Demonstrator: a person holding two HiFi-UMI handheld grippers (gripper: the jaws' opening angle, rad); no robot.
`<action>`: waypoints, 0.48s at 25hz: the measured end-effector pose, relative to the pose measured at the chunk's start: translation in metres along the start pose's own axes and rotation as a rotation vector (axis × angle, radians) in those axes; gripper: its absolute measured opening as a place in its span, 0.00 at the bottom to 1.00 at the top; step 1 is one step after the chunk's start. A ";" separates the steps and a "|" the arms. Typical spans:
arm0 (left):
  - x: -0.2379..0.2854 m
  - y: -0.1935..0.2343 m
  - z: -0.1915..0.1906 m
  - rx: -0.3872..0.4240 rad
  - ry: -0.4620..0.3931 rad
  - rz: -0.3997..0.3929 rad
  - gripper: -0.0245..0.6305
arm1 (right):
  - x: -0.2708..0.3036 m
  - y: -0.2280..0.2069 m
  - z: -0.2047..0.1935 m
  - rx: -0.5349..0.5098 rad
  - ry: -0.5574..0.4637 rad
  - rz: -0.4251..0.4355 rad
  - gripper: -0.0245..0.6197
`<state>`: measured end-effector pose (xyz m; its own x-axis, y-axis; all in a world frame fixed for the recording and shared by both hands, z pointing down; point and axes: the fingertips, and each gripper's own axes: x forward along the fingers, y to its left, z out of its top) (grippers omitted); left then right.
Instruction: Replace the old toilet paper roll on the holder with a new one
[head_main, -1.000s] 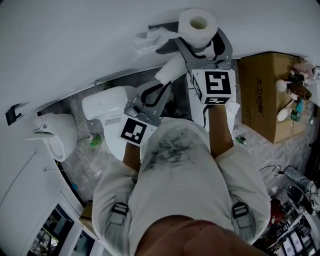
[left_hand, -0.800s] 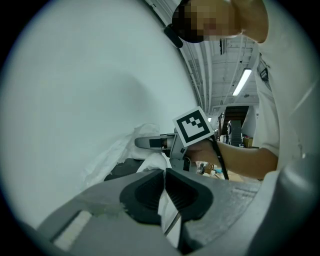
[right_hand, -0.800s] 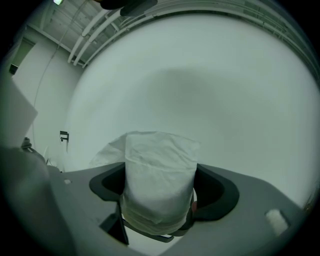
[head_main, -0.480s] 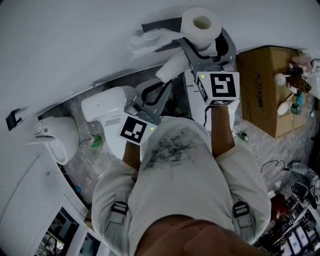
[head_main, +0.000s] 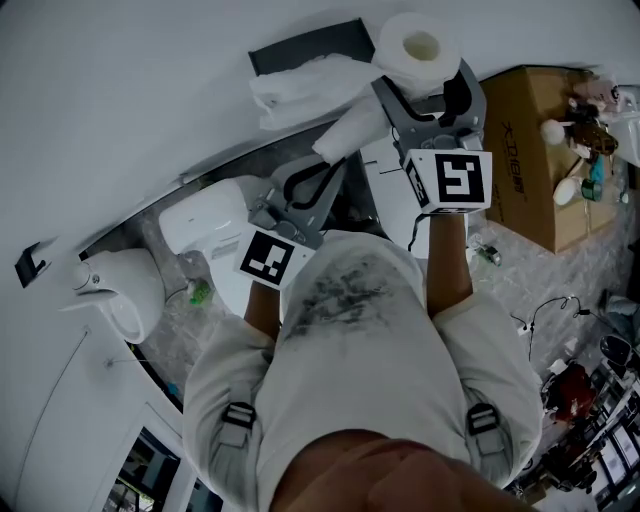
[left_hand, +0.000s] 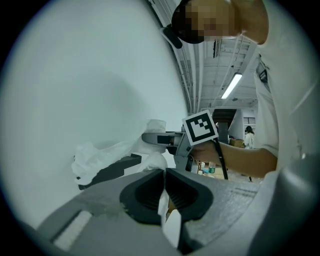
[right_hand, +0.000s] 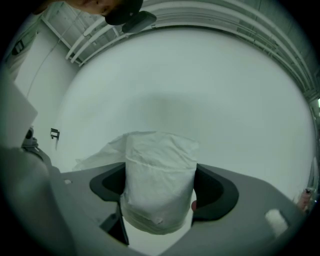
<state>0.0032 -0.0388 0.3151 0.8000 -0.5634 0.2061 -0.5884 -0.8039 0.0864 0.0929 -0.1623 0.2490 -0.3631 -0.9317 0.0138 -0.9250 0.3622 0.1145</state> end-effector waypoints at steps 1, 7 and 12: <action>0.002 -0.002 -0.001 -0.002 0.004 -0.006 0.06 | -0.004 -0.004 0.000 -0.001 -0.002 -0.007 0.65; 0.012 -0.012 -0.004 0.004 0.009 -0.033 0.06 | -0.025 -0.023 -0.012 0.004 0.005 -0.042 0.65; 0.016 -0.020 -0.011 0.001 0.019 -0.037 0.06 | -0.038 -0.032 -0.026 0.012 0.012 -0.050 0.65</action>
<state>0.0258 -0.0296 0.3277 0.8189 -0.5297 0.2209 -0.5585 -0.8242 0.0937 0.1393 -0.1388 0.2706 -0.3146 -0.9490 0.0199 -0.9434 0.3149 0.1036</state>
